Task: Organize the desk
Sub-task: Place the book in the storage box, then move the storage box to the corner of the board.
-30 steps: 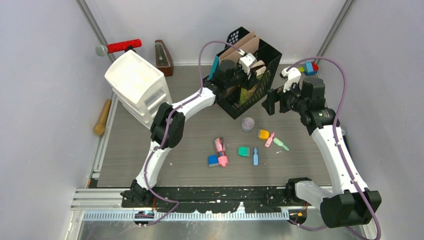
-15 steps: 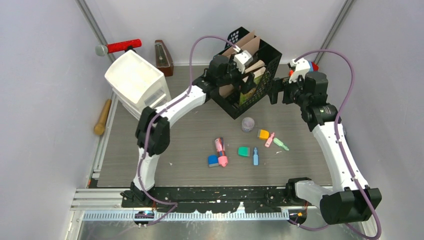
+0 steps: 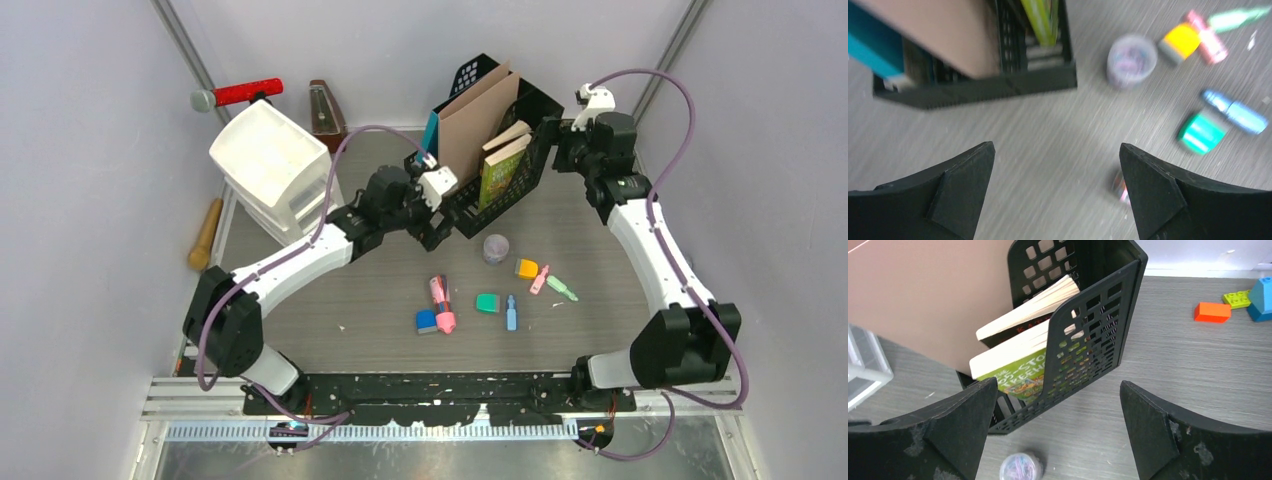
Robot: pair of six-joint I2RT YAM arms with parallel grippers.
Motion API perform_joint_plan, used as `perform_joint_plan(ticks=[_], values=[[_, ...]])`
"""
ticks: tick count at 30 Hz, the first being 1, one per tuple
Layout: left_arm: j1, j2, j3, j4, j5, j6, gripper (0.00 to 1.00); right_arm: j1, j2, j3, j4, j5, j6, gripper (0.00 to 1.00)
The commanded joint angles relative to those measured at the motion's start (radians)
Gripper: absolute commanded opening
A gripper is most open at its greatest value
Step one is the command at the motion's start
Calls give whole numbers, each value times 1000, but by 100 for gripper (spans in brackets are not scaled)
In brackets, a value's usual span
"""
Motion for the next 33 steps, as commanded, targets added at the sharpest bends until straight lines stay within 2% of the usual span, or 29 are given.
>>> perform_joint_plan(ticks=[1,7,13,15,21,27,33], values=[[15,-91,-105,-46,-120,92,100,-4,80,57,131,47,68,98],[20,-159,-166,-70,-114,103,100,-4,230,137,158,68,47,94],[21,-222,-178,-109,-128,112,100,-18,407,337,71,240,-72,90],[21,-241,-198,-101,-142,118,100,-35,443,375,44,269,-84,85],[20,-284,-255,-77,-161,127,100,-105,458,418,10,295,-202,71],[20,-304,-269,-69,-157,122,100,-172,468,499,-105,296,-364,61],[21,-327,-273,-60,-151,126,100,-238,534,600,-140,359,-510,62]])
